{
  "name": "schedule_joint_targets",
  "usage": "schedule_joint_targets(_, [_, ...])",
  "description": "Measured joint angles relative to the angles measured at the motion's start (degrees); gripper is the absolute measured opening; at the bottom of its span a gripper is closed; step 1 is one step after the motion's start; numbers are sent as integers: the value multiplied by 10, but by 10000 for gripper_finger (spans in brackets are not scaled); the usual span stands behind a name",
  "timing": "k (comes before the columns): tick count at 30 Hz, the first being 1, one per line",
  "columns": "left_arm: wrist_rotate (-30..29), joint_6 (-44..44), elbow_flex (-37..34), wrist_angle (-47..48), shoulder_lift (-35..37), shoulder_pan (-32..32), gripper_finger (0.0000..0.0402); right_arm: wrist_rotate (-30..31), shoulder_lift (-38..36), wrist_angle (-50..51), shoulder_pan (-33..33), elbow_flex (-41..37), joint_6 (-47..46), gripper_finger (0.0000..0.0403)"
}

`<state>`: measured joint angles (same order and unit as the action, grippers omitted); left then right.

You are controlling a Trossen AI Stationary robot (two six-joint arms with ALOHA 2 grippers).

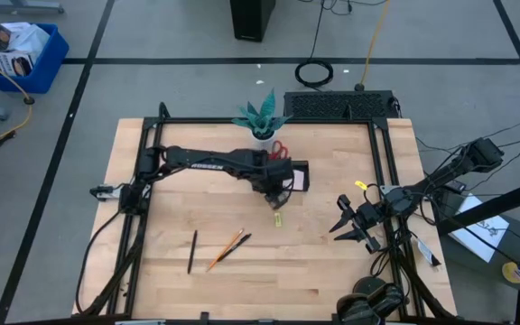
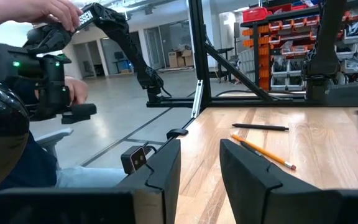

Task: Pick and place office supplies into organizer
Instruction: Put the black pen into the black desk organizer

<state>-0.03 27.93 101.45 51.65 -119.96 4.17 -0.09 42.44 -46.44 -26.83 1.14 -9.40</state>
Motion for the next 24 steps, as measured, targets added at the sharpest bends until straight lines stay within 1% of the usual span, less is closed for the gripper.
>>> schedule_joint_targets(5, [0, -103, 0, 51, 3, -40, 187, 0, 0, 0, 0, 0, 0, 102])
schedule_joint_targets(12, [-6, -179, 0, 65, 5, -75, 186, 0, 0, 0, 0, 0, 0, 102])
schedule_joint_targets(17, [3, -110, 0, 85, 5, -95, 186, 0, 0, 0, 0, 0, 0, 102])
schedule_joint_targets(20, [18, -19, 0, 97, 5, -113, 186, 0, 0, 0, 0, 0, 0, 102])
schedule_joint_targets(22, [37, 8, 0, 101, 5, -129, 186, 0, 0, 0, 0, 0, 0, 102])
schedule_joint_targets(24, [43, 26, 0, 100, 5, -153, 186, 0, 0, 0, 0, 0, 0, 102])
